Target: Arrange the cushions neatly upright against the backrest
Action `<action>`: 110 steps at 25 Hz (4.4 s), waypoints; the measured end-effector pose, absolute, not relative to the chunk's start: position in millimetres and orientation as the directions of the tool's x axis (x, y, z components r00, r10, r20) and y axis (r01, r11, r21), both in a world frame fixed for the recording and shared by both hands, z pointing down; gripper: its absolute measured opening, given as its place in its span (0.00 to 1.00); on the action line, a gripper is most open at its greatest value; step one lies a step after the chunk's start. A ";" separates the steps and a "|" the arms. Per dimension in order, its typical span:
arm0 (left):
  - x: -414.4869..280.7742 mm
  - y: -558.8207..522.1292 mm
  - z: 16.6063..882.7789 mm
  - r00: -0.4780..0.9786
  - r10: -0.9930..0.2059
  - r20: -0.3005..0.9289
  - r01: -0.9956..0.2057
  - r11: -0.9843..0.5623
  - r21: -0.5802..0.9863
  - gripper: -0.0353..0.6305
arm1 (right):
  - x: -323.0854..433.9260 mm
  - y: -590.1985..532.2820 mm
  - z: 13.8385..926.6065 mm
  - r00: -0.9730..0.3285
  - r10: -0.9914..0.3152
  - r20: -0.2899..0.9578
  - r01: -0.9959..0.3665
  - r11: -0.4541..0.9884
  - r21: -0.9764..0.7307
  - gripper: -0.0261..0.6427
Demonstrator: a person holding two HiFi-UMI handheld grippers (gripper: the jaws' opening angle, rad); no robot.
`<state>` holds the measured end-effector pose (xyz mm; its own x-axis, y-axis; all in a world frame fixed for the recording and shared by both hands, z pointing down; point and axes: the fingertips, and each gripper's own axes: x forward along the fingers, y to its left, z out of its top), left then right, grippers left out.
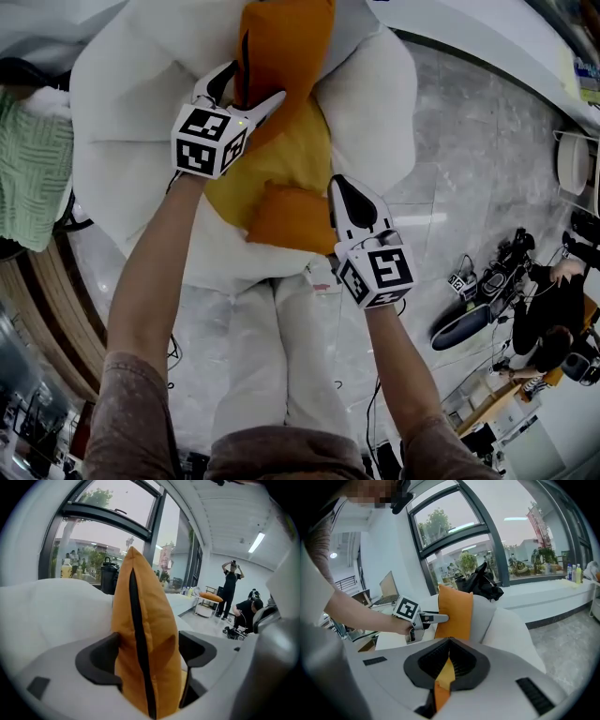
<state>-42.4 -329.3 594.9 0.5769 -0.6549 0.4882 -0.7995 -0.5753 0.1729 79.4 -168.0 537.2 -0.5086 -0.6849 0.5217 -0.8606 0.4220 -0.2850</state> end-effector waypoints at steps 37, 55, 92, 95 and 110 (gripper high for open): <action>-70.3 -295.0 562.7 0.513 -0.685 0.517 -0.835 -0.539 0.114 0.62 | 78.9 -167.0 507.5 -0.499 -0.704 0.505 -0.866 0.409 -0.287 0.07; 4.5 -181.1 597.8 0.669 -0.454 0.588 -0.655 -0.734 0.178 0.62 | 105.1 -91.1 520.2 -0.421 -0.737 0.529 -0.906 0.313 -0.285 0.07; 123.8 -66.2 720.5 0.628 0.185 0.756 -0.145 -0.927 0.347 0.62 | 162.7 -30.4 582.7 -0.317 -0.756 0.573 -0.938 0.161 -0.307 0.07; 128.3 -59.2 730.1 0.586 0.250 0.770 -0.099 -0.922 0.375 0.62 | 160.5 -33.6 586.0 -0.322 -0.752 0.576 -0.936 0.163 -0.311 0.07; 141.4 -40.6 752.8 0.446 0.482 0.755 -0.032 -0.834 0.551 0.62 | 160.0 -43.2 600.2 -0.333 -0.733 0.593 -0.932 0.160 -0.326 0.07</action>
